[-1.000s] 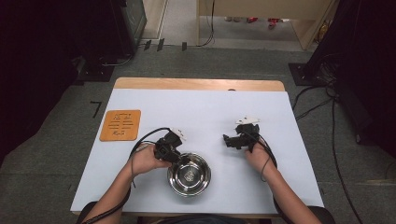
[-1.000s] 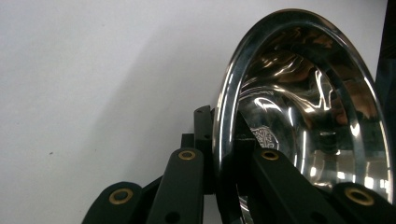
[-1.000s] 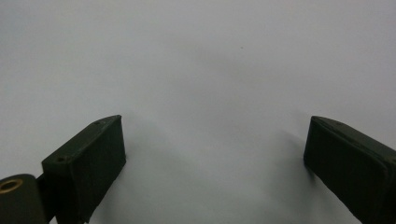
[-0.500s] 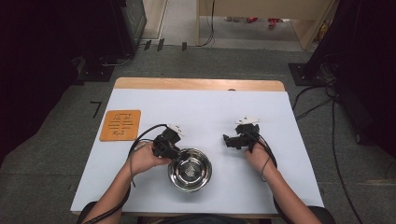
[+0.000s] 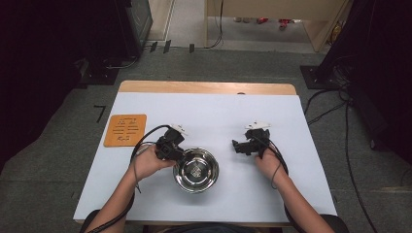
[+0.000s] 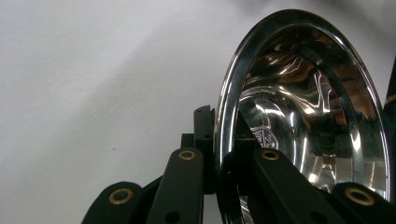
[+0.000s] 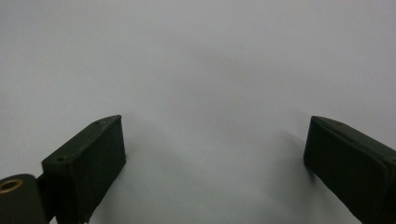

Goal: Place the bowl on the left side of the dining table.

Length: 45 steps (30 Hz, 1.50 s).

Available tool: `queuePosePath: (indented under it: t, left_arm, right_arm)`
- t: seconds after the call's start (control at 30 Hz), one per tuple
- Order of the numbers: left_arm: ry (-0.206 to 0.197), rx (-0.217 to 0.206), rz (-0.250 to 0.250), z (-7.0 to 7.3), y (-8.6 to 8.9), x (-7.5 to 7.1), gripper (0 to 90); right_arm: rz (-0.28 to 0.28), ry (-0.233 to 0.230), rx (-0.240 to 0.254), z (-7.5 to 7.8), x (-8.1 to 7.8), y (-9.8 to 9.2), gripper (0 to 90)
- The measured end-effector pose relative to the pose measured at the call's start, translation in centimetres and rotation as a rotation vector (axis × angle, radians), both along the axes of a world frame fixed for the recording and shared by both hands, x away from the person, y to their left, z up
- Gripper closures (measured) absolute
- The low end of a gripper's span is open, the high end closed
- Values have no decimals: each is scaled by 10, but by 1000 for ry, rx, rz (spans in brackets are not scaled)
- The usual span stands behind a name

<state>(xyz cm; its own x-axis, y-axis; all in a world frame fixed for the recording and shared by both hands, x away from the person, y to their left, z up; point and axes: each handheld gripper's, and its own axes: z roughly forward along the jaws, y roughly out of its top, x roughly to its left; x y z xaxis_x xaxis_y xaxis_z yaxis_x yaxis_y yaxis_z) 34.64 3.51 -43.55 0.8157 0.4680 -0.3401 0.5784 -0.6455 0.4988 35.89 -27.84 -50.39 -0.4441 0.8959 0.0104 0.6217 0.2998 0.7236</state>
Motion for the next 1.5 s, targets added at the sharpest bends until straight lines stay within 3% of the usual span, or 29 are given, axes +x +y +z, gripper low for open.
queuePosePath:
  t: [0.37, 0.97, 1.3, 1.5]
  left_arm:
    - [-5, -2, 64, 3, 6, 5, 870]
    - [22, 8, 172, 3, 19, 15, 869]
    - [45, -12, 251, 3, 32, 22, 870]
    - [48, -15, 274, 3, 37, 25, 870]
  right_arm:
    - [1, -1, 0, 0, 0, 0, 52]
    - [1, 0, 0, 0, 0, 0, 52]
    - [0, 0, 1, 0, 0, 0, 52]
    - [0, 1, 1, 0, 0, 0, 52]
